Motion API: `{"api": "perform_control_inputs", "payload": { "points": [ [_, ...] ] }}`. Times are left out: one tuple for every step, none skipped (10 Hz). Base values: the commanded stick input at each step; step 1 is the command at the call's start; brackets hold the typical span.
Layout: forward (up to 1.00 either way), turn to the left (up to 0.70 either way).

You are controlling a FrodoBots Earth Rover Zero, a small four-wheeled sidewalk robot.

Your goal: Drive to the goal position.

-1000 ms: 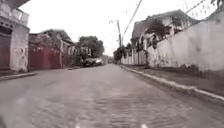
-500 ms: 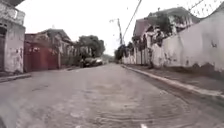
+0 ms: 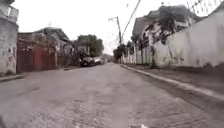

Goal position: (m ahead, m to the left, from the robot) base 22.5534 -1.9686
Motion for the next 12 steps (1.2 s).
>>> {"api": "perform_control_inputs", "payload": {
  "points": [
    [1.00, 0.00],
    [1.00, 0.00],
    [1.00, 0.00],
    [1.00, 0.00],
    [1.00, 0.00],
    [1.00, -0.17],
    [1.00, -0.27],
    [1.00, -0.27],
    [1.00, -0.27],
    [1.00, -0.27],
    [1.00, -0.06],
    [1.00, -0.10]
  ]
}}
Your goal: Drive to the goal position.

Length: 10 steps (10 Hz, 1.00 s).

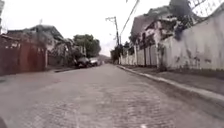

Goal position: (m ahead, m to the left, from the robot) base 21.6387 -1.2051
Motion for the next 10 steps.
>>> {"api": "perform_control_inputs", "payload": {
  "points": [
    [1.00, -0.24],
    [1.00, -0.27],
    [1.00, -0.27],
    [1.00, -0.13],
    [1.00, 0.00],
    [1.00, 0.00],
    [1.00, 0.00],
    [1.00, -0.17],
    [1.00, -0.27],
    [1.00, -0.19]
  ]
}}
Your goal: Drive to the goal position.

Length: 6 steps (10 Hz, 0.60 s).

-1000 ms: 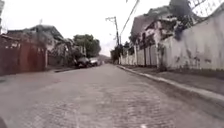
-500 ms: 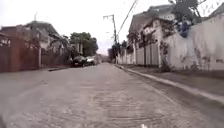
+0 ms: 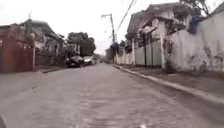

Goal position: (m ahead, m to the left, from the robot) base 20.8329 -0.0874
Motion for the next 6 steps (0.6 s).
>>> {"api": "perform_control_inputs", "payload": {
  "points": [
    [1.00, -0.04],
    [1.00, 0.00],
    [1.00, 0.00],
    [1.00, 0.00],
    [1.00, 0.00],
    [1.00, 0.00]
  ]
}}
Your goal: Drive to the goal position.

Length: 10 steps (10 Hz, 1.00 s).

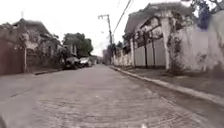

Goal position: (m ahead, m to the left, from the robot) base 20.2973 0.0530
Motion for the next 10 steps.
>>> {"api": "perform_control_inputs", "payload": {
  "points": [
    [1.00, 0.00],
    [1.00, 0.00],
    [1.00, 0.00],
    [1.00, 0.00],
    [1.00, 0.00],
    [1.00, 0.00],
    [1.00, 0.00],
    [1.00, 0.00],
    [1.00, 0.00],
    [1.00, 0.00]
  ]
}}
